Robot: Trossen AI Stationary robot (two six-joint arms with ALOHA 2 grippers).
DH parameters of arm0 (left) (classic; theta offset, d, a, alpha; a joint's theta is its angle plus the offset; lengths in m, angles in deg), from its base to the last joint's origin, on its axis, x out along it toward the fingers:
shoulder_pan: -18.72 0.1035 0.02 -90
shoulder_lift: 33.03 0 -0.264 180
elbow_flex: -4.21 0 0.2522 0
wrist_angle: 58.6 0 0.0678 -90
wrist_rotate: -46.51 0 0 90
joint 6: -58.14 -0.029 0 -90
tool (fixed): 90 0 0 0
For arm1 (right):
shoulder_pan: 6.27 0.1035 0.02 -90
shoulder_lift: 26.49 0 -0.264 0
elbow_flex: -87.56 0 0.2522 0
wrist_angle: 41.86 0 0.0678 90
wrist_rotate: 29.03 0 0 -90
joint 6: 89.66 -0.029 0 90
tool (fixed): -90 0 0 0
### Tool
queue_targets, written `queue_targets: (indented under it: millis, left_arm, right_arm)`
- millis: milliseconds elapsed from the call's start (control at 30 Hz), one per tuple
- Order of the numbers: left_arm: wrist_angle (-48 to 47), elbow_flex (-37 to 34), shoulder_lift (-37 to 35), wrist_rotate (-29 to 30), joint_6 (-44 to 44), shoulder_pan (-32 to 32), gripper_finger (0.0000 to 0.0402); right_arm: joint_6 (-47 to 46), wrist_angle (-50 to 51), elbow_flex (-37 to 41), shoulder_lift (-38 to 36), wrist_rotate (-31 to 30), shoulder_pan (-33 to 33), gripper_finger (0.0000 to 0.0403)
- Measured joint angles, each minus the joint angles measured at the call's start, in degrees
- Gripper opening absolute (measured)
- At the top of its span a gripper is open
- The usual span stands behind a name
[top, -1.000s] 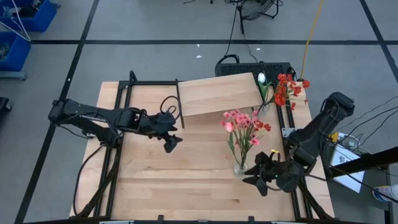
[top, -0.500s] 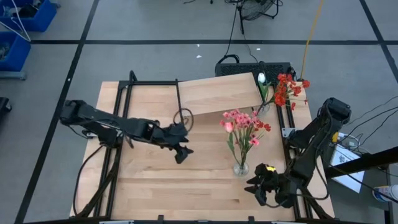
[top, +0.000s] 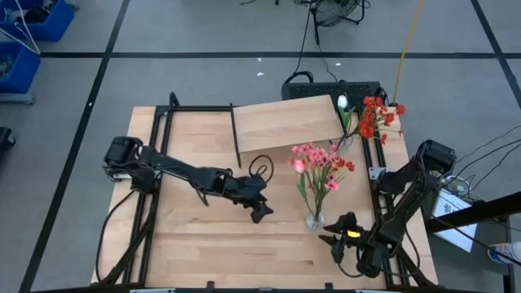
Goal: Pick and place flowers into a vace then onto a shelf
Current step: Put the bottom transparent vase with flowers on the shelf
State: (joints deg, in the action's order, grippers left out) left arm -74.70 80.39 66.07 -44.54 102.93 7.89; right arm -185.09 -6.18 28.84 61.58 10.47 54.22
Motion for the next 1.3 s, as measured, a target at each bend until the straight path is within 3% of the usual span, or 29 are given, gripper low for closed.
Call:
queue_targets:
  millis: [467,800,1133,1300]
  left_arm:
    - [2.71,0.0,0.6,0.0,1.05,6.11,0.0296]
    - [3.44,0.0,1.05,0.93,1.62,7.33,0.0296]
    - [6.78,0.0,5.19,-4.88,5.43,7.26,0.0296]
    - [11.35,0.0,7.76,-6.03,9.12,7.34,0.0296]
  right_arm:
    - [3.01,-0.97,2.04,0.05,-0.73,-0.76,0.0243]
    - [4.41,3.11,1.9,0.05,-3.36,-1.35,0.0243]
    - [8.78,4.09,1.84,-2.57,-10.24,-4.09,0.0242]
    - [15.11,0.74,1.84,-2.18,-6.75,-6.04,0.0242]
